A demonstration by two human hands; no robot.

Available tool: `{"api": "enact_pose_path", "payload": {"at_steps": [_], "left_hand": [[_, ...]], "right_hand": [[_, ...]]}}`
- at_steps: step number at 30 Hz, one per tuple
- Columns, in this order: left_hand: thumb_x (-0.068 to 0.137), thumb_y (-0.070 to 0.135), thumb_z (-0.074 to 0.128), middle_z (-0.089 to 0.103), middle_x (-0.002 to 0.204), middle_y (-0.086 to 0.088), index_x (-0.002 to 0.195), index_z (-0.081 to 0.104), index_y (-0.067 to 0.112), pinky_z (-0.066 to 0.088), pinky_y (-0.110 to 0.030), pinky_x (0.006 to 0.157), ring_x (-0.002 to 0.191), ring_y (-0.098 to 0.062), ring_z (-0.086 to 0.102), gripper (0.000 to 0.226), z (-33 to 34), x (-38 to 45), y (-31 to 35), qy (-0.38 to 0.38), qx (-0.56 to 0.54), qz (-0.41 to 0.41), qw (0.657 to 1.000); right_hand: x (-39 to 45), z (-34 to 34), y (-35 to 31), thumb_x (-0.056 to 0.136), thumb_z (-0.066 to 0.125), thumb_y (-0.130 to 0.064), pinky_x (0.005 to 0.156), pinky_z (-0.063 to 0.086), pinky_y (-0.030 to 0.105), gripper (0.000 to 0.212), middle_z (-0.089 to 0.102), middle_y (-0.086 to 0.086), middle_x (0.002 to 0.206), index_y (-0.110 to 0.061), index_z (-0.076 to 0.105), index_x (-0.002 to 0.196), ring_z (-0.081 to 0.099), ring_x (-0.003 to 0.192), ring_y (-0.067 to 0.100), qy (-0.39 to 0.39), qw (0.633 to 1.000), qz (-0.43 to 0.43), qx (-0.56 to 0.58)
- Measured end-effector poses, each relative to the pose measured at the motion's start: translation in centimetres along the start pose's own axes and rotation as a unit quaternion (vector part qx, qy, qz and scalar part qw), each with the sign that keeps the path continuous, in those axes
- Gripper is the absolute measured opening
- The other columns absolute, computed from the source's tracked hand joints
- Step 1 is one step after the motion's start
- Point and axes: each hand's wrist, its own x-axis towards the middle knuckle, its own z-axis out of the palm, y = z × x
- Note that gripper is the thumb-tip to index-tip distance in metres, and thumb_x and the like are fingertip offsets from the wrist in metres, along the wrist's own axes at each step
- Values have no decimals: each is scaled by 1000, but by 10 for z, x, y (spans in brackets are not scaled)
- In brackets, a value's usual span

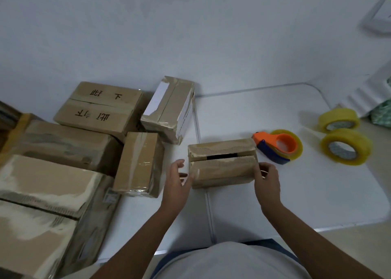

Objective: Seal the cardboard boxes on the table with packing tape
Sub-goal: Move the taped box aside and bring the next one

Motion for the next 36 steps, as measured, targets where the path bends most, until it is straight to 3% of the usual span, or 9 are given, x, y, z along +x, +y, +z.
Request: {"api": "enact_pose_path", "payload": {"at_steps": [3,6,10,12,15,23,27,33,36], "left_hand": [[93,7,62,33,155,-5,152,34,17,37,-35,110,140,-19,37,66,5,13,-1,40,230,222,947],[78,-11,53,13,166,-5,157,20,16,9,-48,123,153,-23,6,90,14,28,2,-73,380,320,865],[105,31,40,17,164,-3,157,23,12,17,-47,123,153,-19,9,58,28,36,-9,-129,388,325,853],[106,51,21,21,164,-3,156,25,12,16,-42,124,152,-18,14,64,31,39,-15,-133,410,326,842],[106,52,15,26,162,-4,155,30,12,18,-40,122,150,-21,24,65,30,44,-21,-128,459,349,807],[105,51,24,34,159,-4,152,36,13,19,-38,121,147,-22,30,62,40,42,-10,-89,469,344,809],[103,51,28,46,150,-8,147,46,12,39,-43,112,138,-25,43,61,49,43,4,-66,483,328,809],[95,57,41,51,140,-6,140,52,14,49,-44,98,126,-25,49,62,56,51,20,-62,467,330,818],[92,65,40,38,154,-4,146,44,21,33,-48,114,142,-25,30,70,48,69,26,-106,462,349,808]], "right_hand": [[3,1,-3,100,52,-27,74,42,20,21,58,4,115,-13,54,116,58,99,15,6,1000,-7,-8],[7,2,-4,99,54,-25,78,44,23,24,56,5,119,-12,53,119,59,105,20,6,1000,-11,-20],[17,-3,-8,92,64,-11,106,35,33,47,42,7,142,-12,47,136,41,129,19,2,977,-184,-111],[29,-3,-11,94,60,-10,115,24,34,55,30,3,155,-18,41,145,27,141,17,-48,953,-243,-172],[45,-1,-11,102,46,-18,121,16,37,55,10,-2,164,-24,27,153,12,149,18,-134,935,-241,-225],[75,-3,-24,104,42,-27,114,12,19,54,6,-7,163,-18,24,154,12,148,9,-207,933,-217,-201],[84,2,-24,103,43,-28,110,17,17,53,9,-2,161,-17,27,152,18,145,11,-217,927,-233,-197],[102,0,-21,101,46,-31,119,23,35,55,18,2,157,-19,30,152,21,145,17,-202,923,-255,-206],[106,3,-20,101,46,-27,119,23,31,56,16,3,159,-14,28,152,22,145,17,-200,914,-277,-221]]}}
